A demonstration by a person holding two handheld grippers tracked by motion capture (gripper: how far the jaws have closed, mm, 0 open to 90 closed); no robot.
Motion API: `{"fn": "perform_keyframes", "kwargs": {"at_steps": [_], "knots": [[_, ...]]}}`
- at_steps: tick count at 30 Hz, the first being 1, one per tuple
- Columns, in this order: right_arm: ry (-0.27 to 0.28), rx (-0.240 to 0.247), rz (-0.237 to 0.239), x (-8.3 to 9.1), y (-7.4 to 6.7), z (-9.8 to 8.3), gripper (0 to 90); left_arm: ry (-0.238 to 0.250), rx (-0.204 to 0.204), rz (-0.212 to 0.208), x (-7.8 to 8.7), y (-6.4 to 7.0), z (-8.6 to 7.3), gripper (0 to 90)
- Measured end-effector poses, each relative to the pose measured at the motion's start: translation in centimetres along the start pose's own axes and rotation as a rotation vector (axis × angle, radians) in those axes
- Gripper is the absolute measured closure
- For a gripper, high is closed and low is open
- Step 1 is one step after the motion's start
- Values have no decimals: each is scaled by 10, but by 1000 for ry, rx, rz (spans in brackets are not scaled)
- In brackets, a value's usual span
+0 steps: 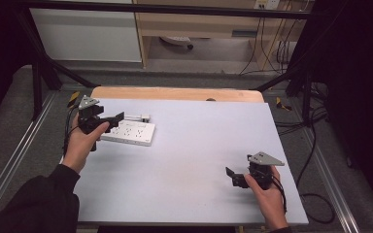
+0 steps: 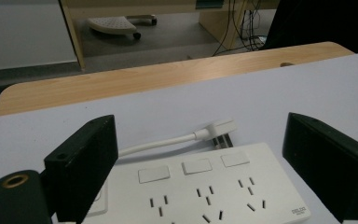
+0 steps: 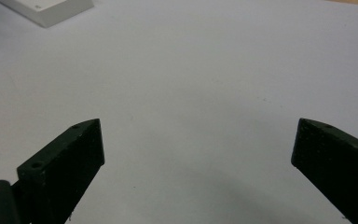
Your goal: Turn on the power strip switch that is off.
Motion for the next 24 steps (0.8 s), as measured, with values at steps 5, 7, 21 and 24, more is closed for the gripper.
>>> {"fn": "perform_keyframes", "kwargs": {"at_steps": [5, 7, 21, 24], "knots": [[-2, 4, -4, 0, 0, 0, 29, -13, 5, 13, -5, -4, -2, 104], [-4, 8, -5, 0, 0, 0, 29, -18, 4, 19, -7, -6, -3, 104], [-5, 10, -7, 0, 0, 0, 29, -42, 5, 47, -18, -13, -3, 106], [-4, 11, -8, 0, 0, 0, 29, -43, 7, 58, -21, -16, -4, 104]]}}
Point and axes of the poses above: each handheld gripper's, and its own axes: x roughly backward along the jaws, z roughly out of its top, y roughly to its right, the point moved 5 cm from there along -x, roughly forward along the jaws, and after that the axes turned 4 degrees about -y, right-handed, at the moved point
